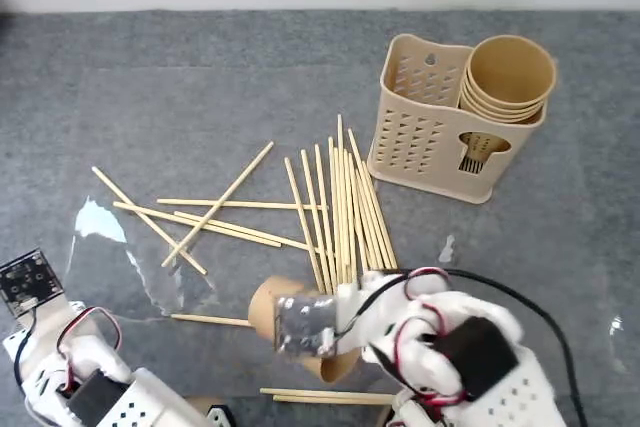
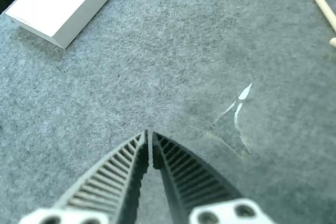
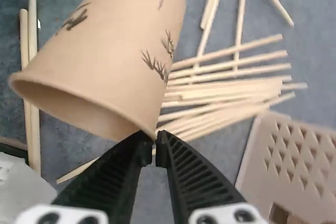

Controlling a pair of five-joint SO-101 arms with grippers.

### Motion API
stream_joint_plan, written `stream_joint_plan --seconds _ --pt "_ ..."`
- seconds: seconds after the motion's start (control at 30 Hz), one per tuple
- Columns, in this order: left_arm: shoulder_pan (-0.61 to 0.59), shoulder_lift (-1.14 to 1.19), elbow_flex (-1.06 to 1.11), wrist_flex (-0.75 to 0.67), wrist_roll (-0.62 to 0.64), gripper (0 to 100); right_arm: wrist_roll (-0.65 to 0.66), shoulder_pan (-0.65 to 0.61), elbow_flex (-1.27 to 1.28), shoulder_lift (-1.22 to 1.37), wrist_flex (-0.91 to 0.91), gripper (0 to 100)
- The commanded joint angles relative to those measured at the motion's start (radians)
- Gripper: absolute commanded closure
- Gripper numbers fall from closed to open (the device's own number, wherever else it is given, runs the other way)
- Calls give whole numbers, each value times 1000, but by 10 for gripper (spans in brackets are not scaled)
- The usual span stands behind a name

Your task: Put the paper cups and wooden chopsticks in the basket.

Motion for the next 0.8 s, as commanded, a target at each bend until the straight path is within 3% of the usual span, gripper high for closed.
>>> stream_joint_plan --seconds 0.0,0.17,0.43,0.77 --pt "6 -15 -10 2 2 987 -83 68 -120 -12 47 990" --pt "6 -15 -10 2 2 987 -161 165 -241 -10 82 990" --pt "6 -15 -10 2 2 987 -183 348 -500 -10 110 990" --pt "6 -15 -10 2 2 987 -187 705 -546 -1 -54 990"
